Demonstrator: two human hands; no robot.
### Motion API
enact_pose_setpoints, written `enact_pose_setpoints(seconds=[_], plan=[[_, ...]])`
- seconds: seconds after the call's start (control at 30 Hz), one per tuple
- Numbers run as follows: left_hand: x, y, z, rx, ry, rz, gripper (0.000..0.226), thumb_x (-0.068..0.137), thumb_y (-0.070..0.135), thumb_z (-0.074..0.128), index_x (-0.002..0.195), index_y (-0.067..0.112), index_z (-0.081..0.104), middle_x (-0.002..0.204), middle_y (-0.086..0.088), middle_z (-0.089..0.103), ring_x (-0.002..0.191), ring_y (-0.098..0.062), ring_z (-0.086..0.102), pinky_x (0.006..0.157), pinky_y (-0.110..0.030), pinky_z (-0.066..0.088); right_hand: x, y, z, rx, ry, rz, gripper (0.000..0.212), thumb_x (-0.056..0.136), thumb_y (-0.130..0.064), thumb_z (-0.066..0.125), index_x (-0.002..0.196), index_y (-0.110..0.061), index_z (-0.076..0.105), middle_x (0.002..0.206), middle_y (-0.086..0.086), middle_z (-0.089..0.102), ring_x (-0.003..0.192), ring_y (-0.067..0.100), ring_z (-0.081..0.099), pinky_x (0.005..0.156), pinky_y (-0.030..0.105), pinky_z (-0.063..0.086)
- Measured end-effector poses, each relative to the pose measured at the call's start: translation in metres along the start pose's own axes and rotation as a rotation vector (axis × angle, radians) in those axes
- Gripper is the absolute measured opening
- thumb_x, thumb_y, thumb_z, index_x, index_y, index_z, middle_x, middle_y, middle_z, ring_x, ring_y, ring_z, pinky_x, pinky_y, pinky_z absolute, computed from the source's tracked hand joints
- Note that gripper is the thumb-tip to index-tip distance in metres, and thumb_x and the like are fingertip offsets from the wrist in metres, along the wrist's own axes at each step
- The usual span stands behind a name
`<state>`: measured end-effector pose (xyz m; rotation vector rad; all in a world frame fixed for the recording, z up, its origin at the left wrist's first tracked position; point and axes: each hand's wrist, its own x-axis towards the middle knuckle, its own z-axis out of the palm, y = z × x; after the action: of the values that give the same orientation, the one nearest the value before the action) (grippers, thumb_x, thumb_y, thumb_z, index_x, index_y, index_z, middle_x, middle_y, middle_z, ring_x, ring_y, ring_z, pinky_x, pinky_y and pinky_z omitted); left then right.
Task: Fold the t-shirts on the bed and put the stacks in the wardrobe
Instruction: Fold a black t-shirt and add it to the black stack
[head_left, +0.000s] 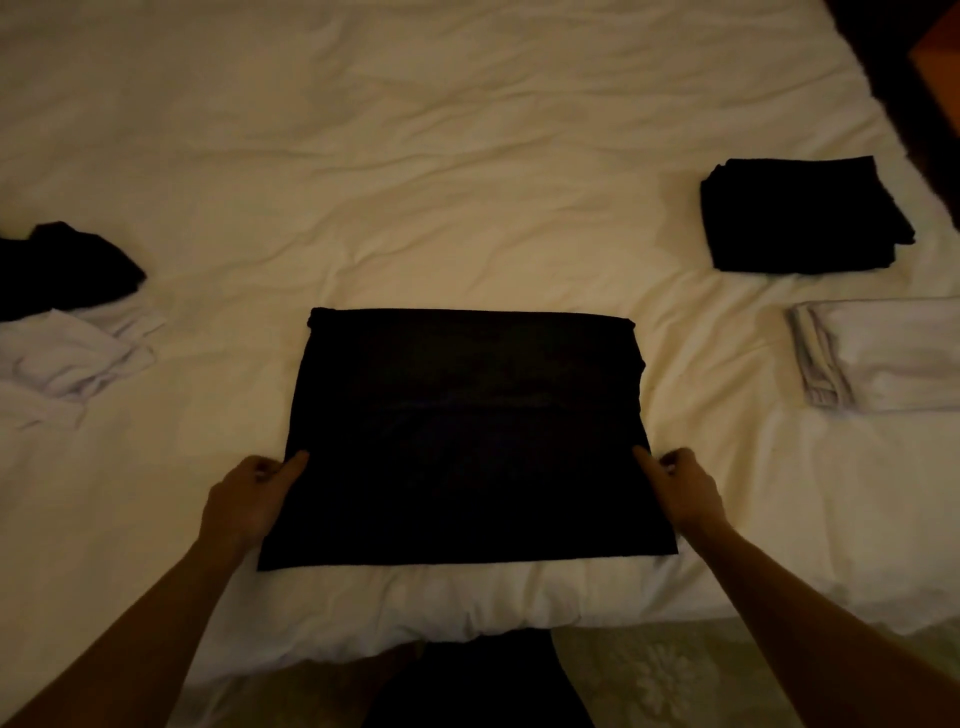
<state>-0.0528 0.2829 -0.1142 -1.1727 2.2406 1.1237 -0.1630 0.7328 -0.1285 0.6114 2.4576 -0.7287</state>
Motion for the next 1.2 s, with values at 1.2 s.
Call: enact_pose_setpoints(seconds=[1.2], plan=[[0.064,0.124,-0.028,-0.254,-0.178,0.299,0.021,0.087,0.018,0.074,0.102,0.006,0.064,0.098,-0.012,0.069,0.091,-0.027,0.067,0.074,-0.032,0.051,0.052,-0.104,-0.044,0.357,-0.067,-0.354,0.01,0.093,-0.02,0.064,0.099,-0.016,0.057,0.092,0.005,0.063,0.084,0.022,0.063,0.076,0.04,0.053]])
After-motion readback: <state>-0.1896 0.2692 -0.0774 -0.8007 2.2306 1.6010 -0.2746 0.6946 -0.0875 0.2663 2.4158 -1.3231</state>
